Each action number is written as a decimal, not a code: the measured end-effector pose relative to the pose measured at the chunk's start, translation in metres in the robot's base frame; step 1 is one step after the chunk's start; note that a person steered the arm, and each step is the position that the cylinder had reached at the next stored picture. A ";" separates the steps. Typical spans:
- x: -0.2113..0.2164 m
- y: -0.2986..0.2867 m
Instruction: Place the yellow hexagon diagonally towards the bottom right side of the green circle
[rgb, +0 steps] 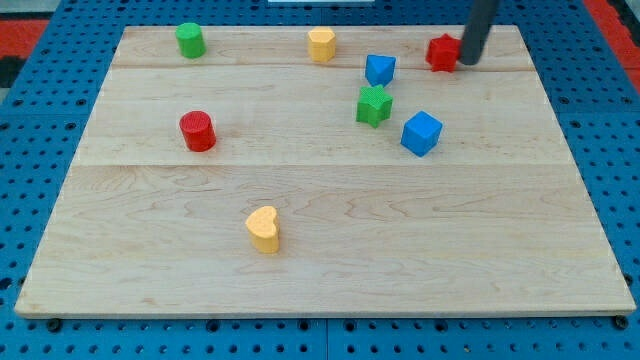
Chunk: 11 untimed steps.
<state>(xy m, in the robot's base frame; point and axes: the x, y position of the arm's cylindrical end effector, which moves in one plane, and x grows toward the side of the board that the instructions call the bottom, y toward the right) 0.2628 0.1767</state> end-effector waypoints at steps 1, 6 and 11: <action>-0.010 -0.013; -0.054 -0.101; -0.037 -0.162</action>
<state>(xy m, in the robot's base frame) 0.2260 0.0143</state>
